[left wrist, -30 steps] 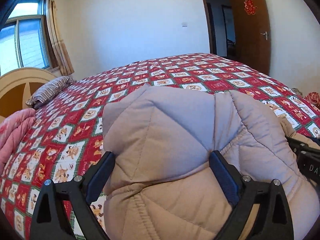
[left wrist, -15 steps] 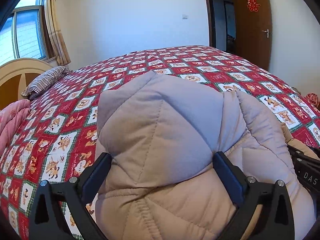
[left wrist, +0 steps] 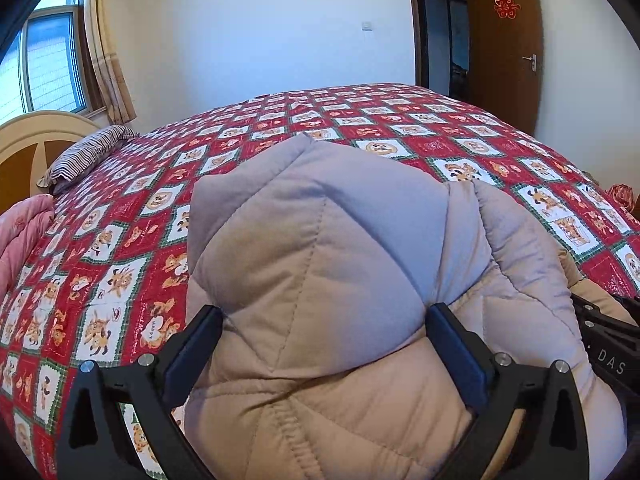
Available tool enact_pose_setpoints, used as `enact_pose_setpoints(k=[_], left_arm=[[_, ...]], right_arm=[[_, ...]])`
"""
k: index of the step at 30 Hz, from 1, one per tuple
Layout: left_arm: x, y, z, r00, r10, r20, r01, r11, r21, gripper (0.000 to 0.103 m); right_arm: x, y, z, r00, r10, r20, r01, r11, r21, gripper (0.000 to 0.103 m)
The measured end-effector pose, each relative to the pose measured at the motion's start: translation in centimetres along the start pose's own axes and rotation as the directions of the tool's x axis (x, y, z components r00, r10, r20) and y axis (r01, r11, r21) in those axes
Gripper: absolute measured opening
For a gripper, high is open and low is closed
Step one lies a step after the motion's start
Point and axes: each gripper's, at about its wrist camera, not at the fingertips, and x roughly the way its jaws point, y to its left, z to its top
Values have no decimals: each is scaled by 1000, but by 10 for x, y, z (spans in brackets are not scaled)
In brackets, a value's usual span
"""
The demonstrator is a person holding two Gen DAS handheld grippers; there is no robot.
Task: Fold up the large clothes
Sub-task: 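Grasp the folded jacket bundle with both grippers from opposite sides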
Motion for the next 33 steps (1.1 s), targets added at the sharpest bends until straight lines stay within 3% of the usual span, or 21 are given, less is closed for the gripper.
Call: enact_pose_setpoints(k=[20, 24, 28, 30, 31, 32, 33], left_arm=[[-2, 2, 2, 1000, -8, -20, 8, 1000, -3, 102], [-20, 16, 1, 997, -59, -42, 57, 997, -45, 102], [-56, 42, -14, 996, -93, 2, 92, 987, -131, 102], [-62, 50, -26, 995, -98, -13, 95, 985, -146, 102], [-59, 53, -30, 993, -110, -37, 103, 983, -153, 102], [-56, 56, -37, 988, -144, -53, 133, 975, -177, 102], [-54, 58, -40, 985, -165, -54, 151, 968, -200, 102]], right_arm=[[6, -3, -2, 1000, 7, 4, -7, 1000, 6, 56], [6, -4, -3, 1000, 18, 12, -18, 1000, 8, 57], [2, -7, -2, 999, 48, 6, -48, 999, 20, 59], [-7, -11, -1, 999, 34, 11, -34, 999, 13, 71], [-13, -12, -2, 1000, 8, 22, -8, 1000, 9, 82], [-24, -16, -4, 998, -5, 60, 4, 1000, 6, 89], [-28, -19, -7, 997, -12, 81, 12, 1000, 8, 91]])
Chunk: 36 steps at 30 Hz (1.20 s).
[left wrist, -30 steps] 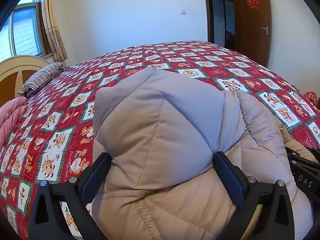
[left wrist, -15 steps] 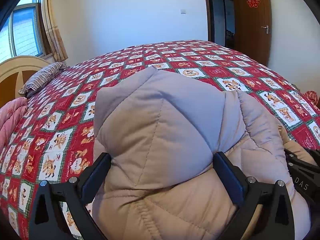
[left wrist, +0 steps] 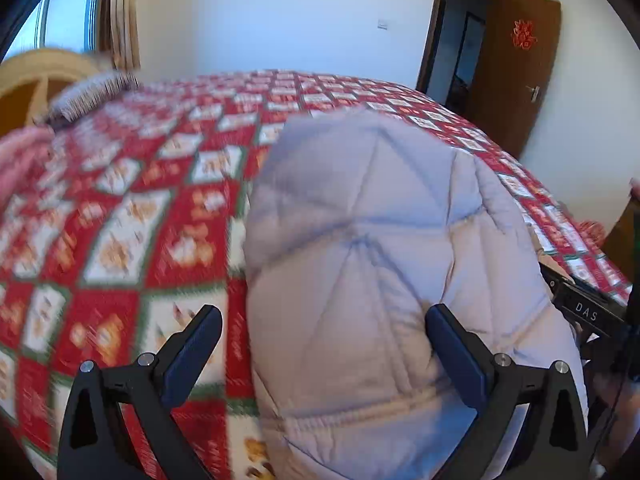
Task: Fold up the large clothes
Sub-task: 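Grasp the folded jacket bundle with both grippers from opposite sides, then lift the jacket bundle off the quilt with both grippers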
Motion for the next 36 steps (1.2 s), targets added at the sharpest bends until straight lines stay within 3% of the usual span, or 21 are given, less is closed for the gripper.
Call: enact_pose_setpoints(k=[5, 10, 18, 25, 28, 31, 34, 36], left_arm=[[-2, 4, -18, 997, -64, -43, 61, 996, -59, 102], [1, -7, -26, 998, -48, -29, 48, 999, -12, 102], [17, -7, -28, 996, -87, -31, 86, 995, -45, 103], [17, -16, -28, 997, -76, -25, 76, 997, -2, 102], [25, -13, -25, 992, -117, -56, 115, 993, -32, 102], [25, -18, -23, 993, -108, -49, 108, 994, -13, 101], [18, -30, -25, 996, -87, -15, 87, 995, 51, 88], [11, -39, -25, 998, -61, 4, 61, 993, 98, 73]], right_arm=[[-8, -22, -12, 996, 68, -48, -65, 995, 70, 90], [-3, -33, -25, 986, 146, -82, -135, 983, 124, 90], [12, -29, -24, 970, 194, -145, -177, 977, 119, 91], [7, -21, -31, 958, 255, -133, -243, 965, 100, 67], [12, -21, -30, 946, 290, -148, -276, 955, 110, 67], [17, -20, -26, 937, 312, -157, -299, 949, 104, 64], [11, -12, -28, 932, 339, -130, -333, 941, 67, 40], [8, -9, -30, 934, 338, -114, -334, 941, 51, 34]])
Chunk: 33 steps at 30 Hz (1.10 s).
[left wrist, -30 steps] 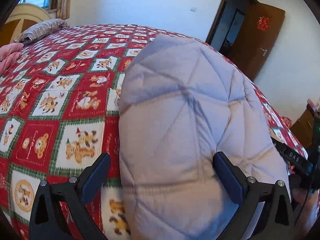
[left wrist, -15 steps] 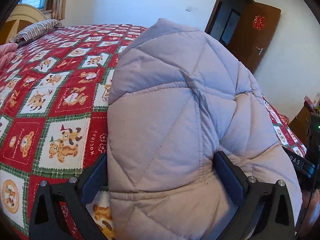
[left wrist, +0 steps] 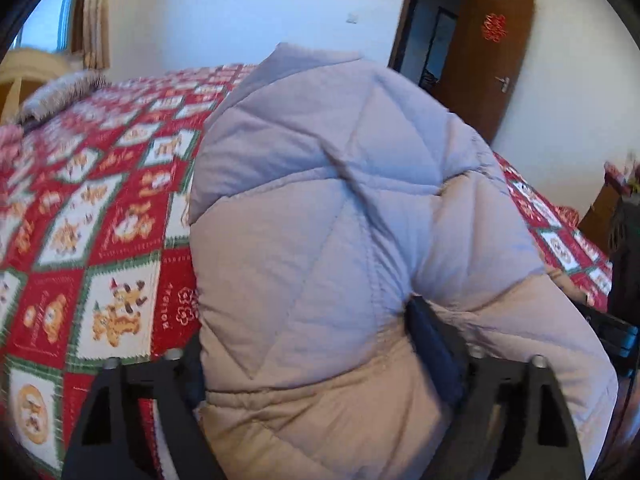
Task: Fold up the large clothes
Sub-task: 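Lift the jacket bundle off the quilt with both grippers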
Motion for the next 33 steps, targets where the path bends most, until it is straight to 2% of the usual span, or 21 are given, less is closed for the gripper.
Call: enact_pose_setpoints(k=[1, 3, 6, 10, 17, 25, 33], left_arm=[[-5, -4, 0, 1000, 20, 12, -20, 999, 29, 68], [-17, -13, 1, 998, 52, 45, -56, 995, 88, 51], [-39, -16, 6, 994, 69, 86, -79, 990, 117, 43], [-78, -11, 11, 984, 93, 154, -113, 986, 125, 40], [-150, 27, 24, 953, 132, 273, -163, 982, 93, 38], [-206, 76, 24, 919, 211, 334, -239, 970, 45, 37], [-227, 132, 14, 906, 279, 319, -280, 959, -44, 37]], right_arm=[[-2, 3, 0, 1000, -2, 8, 2, 1000, -10, 30], [-8, 9, -1, 1000, -11, 28, 12, 999, -39, 25], [-22, 15, -2, 998, 0, 70, 3, 999, -41, 22], [-43, 31, -3, 992, 47, 117, -42, 998, -44, 21], [-68, 86, 2, 972, 160, 174, -142, 984, -110, 21], [-66, 157, 7, 949, 269, 165, -236, 952, -194, 21], [-53, 215, 9, 937, 331, 114, -288, 914, -285, 21]])
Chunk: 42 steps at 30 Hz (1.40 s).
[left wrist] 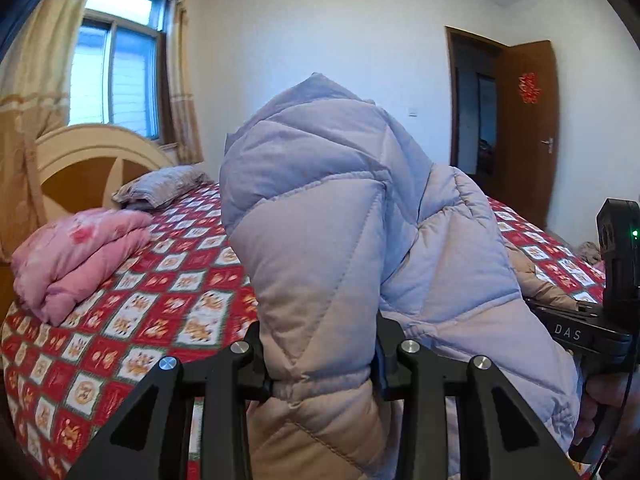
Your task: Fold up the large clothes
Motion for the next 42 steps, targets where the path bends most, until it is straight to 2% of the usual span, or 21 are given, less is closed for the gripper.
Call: enact_pose_setpoints(k=[6, 15, 26, 34, 37, 39, 42], left_arm=[[2, 36, -13, 999, 45, -25, -46, 998, -37, 37], [17, 76, -36, 995, 62, -77, -70, 992, -109, 37], [46, 114, -69, 987, 60, -151, -86, 981, -173, 37], [57, 130, -82, 983, 58, -177, -92, 977, -192, 38], [62, 131, -85, 979, 70, -190, -106, 976, -188, 45], [67, 134, -90, 975, 80, -206, -120, 974, -191, 55], [72, 140, -97, 972, 85, -219, -131, 970, -205, 64]], right_arm=[[25, 32, -1, 998, 41, -43, -43, 998, -47, 21], [53, 67, -8, 992, 58, -112, -69, 993, -96, 20], [87, 89, -19, 982, 43, -185, -69, 989, -133, 20], [105, 97, -23, 976, 31, -214, -63, 988, -144, 21], [111, 97, -26, 974, 20, -225, -53, 988, -142, 21], [116, 96, -28, 972, 15, -233, -47, 990, -135, 21], [122, 93, -32, 968, 2, -250, -35, 991, -127, 21]])
